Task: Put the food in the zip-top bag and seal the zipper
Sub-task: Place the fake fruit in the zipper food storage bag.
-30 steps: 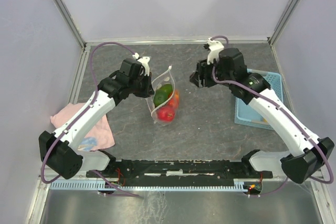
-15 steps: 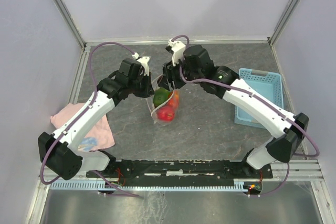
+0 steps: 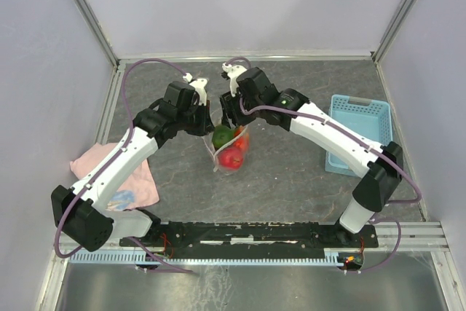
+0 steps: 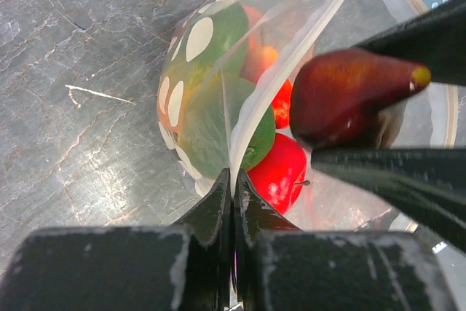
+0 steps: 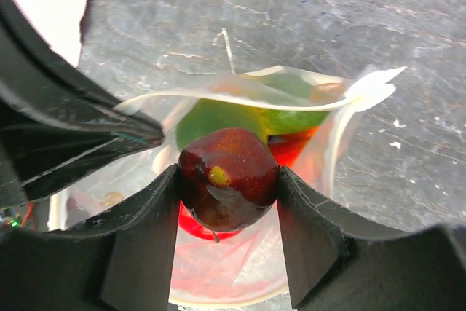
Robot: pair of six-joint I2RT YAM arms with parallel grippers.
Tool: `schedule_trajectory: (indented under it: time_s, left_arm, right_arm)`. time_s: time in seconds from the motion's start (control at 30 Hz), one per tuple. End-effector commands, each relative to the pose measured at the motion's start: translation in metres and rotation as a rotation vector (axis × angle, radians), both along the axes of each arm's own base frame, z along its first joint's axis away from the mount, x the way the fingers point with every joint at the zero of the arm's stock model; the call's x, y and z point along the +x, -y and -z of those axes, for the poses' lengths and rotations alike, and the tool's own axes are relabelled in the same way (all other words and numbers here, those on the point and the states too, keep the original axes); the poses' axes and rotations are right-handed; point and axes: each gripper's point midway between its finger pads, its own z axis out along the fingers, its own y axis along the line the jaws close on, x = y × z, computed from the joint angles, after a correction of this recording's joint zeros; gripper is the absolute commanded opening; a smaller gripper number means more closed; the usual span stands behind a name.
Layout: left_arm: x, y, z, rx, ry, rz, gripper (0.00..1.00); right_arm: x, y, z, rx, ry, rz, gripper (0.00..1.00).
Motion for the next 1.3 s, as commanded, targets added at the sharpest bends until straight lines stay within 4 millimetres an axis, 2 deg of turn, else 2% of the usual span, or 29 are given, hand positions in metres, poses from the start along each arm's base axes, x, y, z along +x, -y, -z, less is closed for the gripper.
schedule_trajectory:
  time_s: [0.0, 0.27, 0.47, 0.63, 0.97, 1.1, 1.27]
  left_arm:
    - [0.003, 0.006, -0.022, -0.059, 0.066, 0.004, 0.03]
    - [0.004, 0.006, -0.021, -0.057, 0.067, 0.002, 0.03]
    - [0.004, 0.006, -0.021, -0.056, 0.064, 0.003, 0.03]
    - [0.004, 0.006, -0.02, -0.056, 0.063, 0.003, 0.03]
    - [0.003, 0.006, -0.021, -0.058, 0.063, 0.004, 0.03]
    - [0.003, 0.006, -0.021, -0.06, 0.065, 0.006, 0.03]
    - [0.003, 0.006, -0.021, -0.061, 0.064, 0.006, 0.03]
  right_arm:
    - [0.02, 0.019, -0.011, -0.083, 0.072, 0.108, 0.52]
    - [0.031, 0.029, -0.005, -0.143, 0.094, 0.17, 0.66]
    - [0.029, 0.029, -0.016, -0.132, 0.103, 0.162, 0.78]
    - [0.027, 0.037, -0.029, -0.13, 0.125, 0.176, 0.78]
    - [0.025, 0.075, -0.052, -0.196, 0.2, 0.27, 0.69]
    - [0.024, 0.073, -0.046, -0.202, 0.189, 0.263, 0.66]
    - [0.025, 0.058, -0.021, -0.215, 0.124, 0.219, 0.57]
